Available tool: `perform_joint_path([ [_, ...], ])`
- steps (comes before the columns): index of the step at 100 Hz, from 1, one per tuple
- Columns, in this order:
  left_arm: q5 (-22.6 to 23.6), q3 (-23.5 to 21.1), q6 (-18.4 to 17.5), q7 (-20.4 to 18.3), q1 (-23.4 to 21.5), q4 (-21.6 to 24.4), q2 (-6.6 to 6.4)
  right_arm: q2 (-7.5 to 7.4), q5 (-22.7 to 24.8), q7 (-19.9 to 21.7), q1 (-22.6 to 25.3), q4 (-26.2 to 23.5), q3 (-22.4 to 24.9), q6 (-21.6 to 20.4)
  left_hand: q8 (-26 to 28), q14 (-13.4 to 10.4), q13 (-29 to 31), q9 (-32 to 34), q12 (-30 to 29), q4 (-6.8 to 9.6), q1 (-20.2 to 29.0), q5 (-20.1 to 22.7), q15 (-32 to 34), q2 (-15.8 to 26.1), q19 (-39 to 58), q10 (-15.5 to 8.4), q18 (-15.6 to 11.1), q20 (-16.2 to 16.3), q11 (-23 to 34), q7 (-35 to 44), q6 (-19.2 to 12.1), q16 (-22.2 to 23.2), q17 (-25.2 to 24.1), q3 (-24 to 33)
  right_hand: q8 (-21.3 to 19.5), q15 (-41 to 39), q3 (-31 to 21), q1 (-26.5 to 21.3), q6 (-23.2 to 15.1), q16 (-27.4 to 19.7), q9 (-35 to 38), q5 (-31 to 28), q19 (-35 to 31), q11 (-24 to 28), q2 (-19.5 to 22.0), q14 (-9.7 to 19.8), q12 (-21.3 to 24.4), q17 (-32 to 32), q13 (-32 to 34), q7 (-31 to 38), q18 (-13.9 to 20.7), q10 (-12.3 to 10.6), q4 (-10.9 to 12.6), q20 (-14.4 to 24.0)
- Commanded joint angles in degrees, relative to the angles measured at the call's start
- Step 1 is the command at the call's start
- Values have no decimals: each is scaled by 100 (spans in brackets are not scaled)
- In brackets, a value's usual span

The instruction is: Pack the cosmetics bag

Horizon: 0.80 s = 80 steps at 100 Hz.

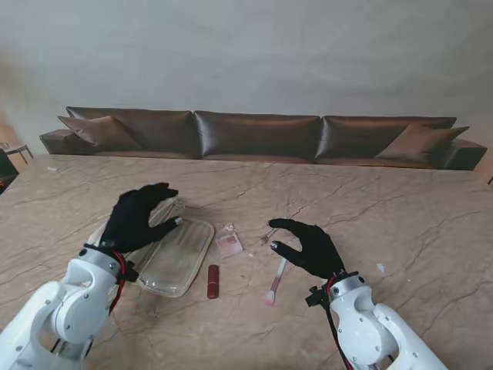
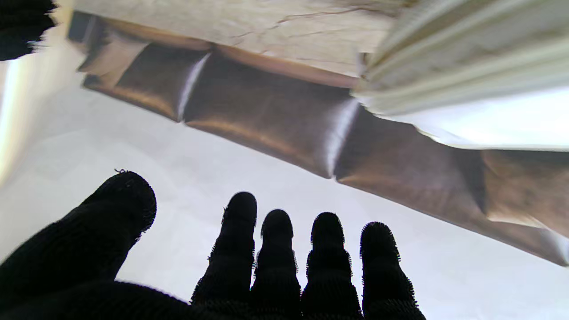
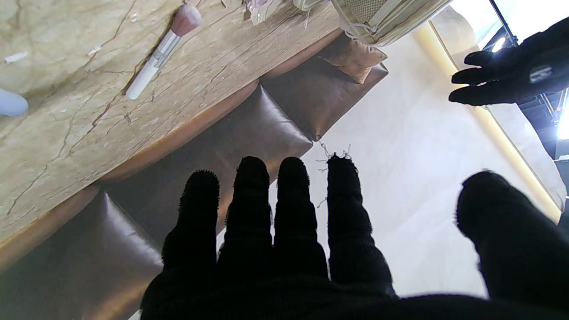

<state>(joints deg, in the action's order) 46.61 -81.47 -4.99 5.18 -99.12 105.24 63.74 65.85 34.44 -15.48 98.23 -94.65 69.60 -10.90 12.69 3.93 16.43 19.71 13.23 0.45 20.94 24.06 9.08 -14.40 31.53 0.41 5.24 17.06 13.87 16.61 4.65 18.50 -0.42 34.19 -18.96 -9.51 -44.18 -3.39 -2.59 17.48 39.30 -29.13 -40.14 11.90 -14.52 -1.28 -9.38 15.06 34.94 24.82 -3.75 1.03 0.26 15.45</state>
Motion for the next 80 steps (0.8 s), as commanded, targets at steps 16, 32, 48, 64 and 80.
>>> perform_joint_path([
  [16,246,-268,319,-857,454,-22,-197,1,-59,22,-242,210,-42,-147,-584,-218,-843,-930,-388,-343,-22,-1421,-346,-930,-874,56,-279,-264,-557,-1059,315,-187,-170,-88,-73,18,54,-37,-110,49,-146,86,61,18,140,78,-5,13,-20,-10,10,-72,-56,96],
  [32,457,-199,661,-1089,795,-228,-240,-6,-81,68,-320,347,-10,-204,-607,-12,-1111,-1098,-503,-519,-111,-1578,-425,-1527,-1272,322,-228,-127,-875,-1267,725,-246,-197,248,-75,22,51,-40,-109,46,-149,90,62,21,142,86,-7,9,-28,-10,13,-75,-58,98],
  [48,679,23,1117,-1538,1162,-478,-303,2,-127,56,-356,446,14,-255,-562,483,-1342,-1348,-668,-639,-286,-1627,-365,-1741,-1491,979,-101,-124,-1333,-1804,1449,-274,-214,457,-76,17,44,-47,-110,49,-146,81,63,21,142,84,-6,7,-15,-7,2,-73,-59,100],
  [64,713,334,1494,-2065,1445,-728,-371,6,-157,51,-373,527,38,-284,-848,734,-1393,-1487,-644,-678,-369,-1619,-442,-1731,-1648,1270,50,-157,-1495,-1922,1730,-360,-213,384,-78,19,38,-55,-116,49,-134,79,57,28,144,81,-9,5,-19,-6,-18,-70,-61,107],
  [80,825,609,1746,-2408,1675,-1014,-423,17,-190,12,-373,582,42,-312,-1193,883,-1455,-1522,-881,-673,-374,-1610,-579,-1665,-1765,1326,239,-148,-1580,-1948,1746,-433,-256,196,-78,18,30,-66,-118,51,-133,74,37,28,146,82,-10,18,-14,-6,-42,-72,-63,123],
])
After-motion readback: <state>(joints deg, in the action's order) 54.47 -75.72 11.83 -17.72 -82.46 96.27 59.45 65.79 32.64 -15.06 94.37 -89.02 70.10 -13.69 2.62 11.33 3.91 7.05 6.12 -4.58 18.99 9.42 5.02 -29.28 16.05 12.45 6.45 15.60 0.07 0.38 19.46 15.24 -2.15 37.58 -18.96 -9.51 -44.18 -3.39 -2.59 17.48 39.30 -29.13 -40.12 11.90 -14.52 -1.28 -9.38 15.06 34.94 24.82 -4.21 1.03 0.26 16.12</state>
